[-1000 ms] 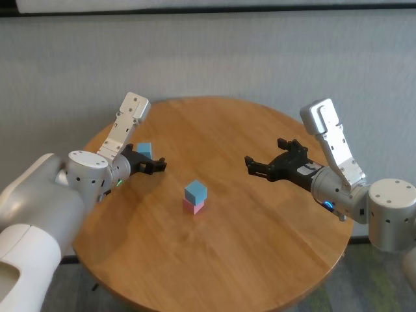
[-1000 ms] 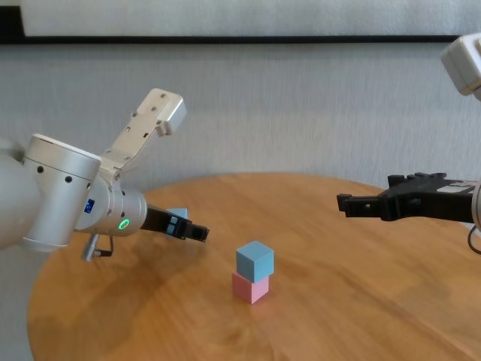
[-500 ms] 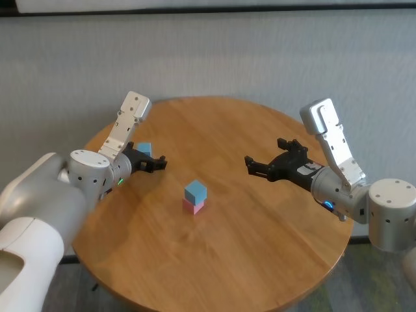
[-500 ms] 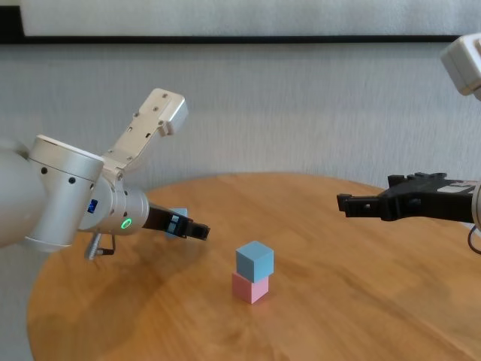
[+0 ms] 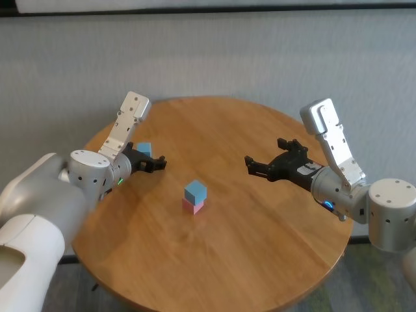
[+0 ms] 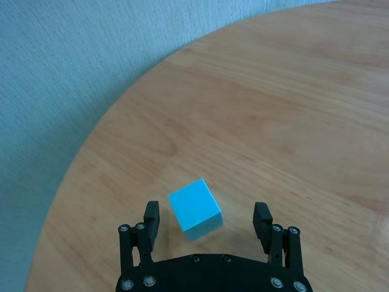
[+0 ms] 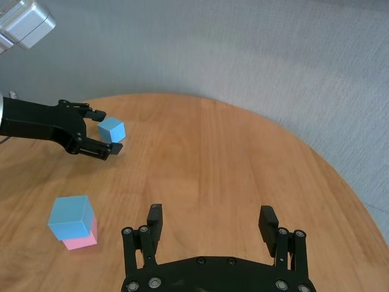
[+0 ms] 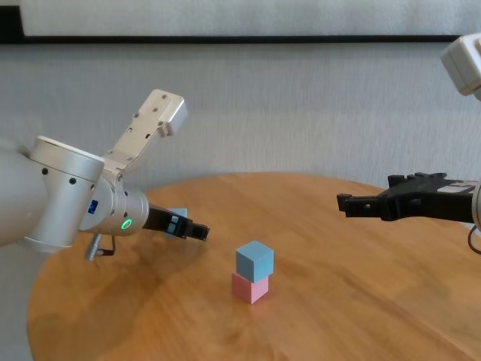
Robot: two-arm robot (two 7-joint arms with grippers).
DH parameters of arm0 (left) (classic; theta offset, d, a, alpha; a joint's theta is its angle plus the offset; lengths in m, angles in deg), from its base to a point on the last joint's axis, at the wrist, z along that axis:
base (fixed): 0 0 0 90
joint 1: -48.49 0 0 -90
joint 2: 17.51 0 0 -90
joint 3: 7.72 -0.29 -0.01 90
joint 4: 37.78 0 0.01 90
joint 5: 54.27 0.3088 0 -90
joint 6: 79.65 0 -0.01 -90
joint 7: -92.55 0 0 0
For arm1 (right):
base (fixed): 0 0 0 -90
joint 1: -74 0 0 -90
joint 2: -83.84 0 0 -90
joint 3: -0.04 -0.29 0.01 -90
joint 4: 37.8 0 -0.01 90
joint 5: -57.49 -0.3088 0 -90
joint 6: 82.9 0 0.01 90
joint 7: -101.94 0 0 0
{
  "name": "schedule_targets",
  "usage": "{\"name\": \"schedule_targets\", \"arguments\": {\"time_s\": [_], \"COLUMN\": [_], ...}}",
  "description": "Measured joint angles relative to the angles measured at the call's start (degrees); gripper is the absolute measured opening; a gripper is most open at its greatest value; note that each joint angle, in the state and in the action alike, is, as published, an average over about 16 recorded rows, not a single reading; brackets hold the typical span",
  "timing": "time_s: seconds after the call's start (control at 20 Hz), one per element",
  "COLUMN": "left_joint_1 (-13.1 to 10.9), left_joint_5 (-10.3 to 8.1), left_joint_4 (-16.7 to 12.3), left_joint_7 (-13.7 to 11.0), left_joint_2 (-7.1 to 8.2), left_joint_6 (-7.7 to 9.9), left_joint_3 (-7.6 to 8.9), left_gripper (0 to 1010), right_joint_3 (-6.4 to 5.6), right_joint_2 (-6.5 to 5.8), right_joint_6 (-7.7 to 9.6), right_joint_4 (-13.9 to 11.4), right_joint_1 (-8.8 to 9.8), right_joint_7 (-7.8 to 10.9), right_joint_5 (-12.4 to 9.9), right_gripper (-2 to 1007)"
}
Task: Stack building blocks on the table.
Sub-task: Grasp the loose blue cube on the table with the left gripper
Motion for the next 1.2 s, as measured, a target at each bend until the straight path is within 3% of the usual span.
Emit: {"name": "schedule_targets", "arguments": {"time_s": [0.6,0.85,1.2], "left_joint_1": [2.4,3.48,3.49], "left_joint_5": [0.39,0.68,1.03], "left_joint_4": [5.21,7.37,7.38], "left_joint_7": [-0.1,-0.12,0.0], "left_joint_2": [-0.63,-0.89,-0.87], "left_joint_6": [-3.39,-4.59,-4.55], "left_joint_3": [0.47,0.63,0.92], "left_gripper": [898,768,563], "right_joint_3": [0.0,0.0,0.0], "right_joint_2": [0.0,0.0,0.0], "right_joint_6": [0.0,0.0,0.0], "right_joint_4": [0.0,0.0,0.0], "right_joint_1": [0.0,0.0,0.0], "right_joint_7": [0.0,0.0,0.0], "right_joint_5": [0.0,0.0,0.0], "right_gripper": [1001,1000,1000]}}
